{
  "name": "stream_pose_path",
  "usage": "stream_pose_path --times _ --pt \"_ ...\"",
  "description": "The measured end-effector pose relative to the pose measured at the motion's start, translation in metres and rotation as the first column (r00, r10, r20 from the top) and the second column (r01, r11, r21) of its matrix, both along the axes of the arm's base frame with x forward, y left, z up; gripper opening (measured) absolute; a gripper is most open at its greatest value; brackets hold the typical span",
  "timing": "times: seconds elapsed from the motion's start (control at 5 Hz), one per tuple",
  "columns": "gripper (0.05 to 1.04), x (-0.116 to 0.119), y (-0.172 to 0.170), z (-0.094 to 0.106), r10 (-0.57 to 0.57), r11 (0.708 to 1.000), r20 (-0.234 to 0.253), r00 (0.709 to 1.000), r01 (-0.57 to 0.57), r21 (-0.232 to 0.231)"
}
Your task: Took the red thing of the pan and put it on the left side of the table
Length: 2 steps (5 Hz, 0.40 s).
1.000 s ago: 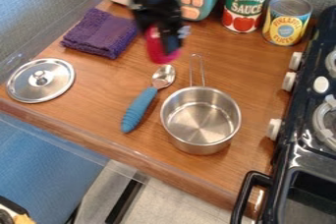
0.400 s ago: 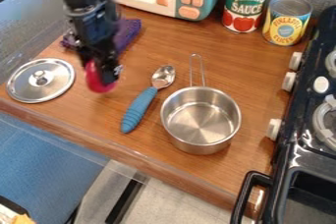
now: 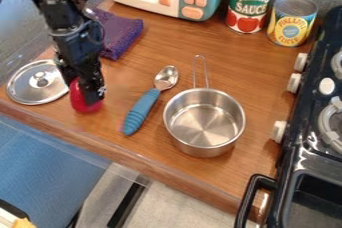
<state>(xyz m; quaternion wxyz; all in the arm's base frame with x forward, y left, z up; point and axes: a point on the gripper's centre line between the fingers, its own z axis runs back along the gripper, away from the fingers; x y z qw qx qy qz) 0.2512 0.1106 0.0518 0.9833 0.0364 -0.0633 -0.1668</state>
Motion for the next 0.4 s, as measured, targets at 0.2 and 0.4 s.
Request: stream_pose_path --times 0.2,0.4 --pt "0.783 -0.0002 0.0045 -0.0002 0.022 0.999 -0.006 1.0 -0.022 0.023" --pt "1.003 0.0007 0.0046 0.0027 0.021 1.0 -0.015 1.0 -0.021 0.02"
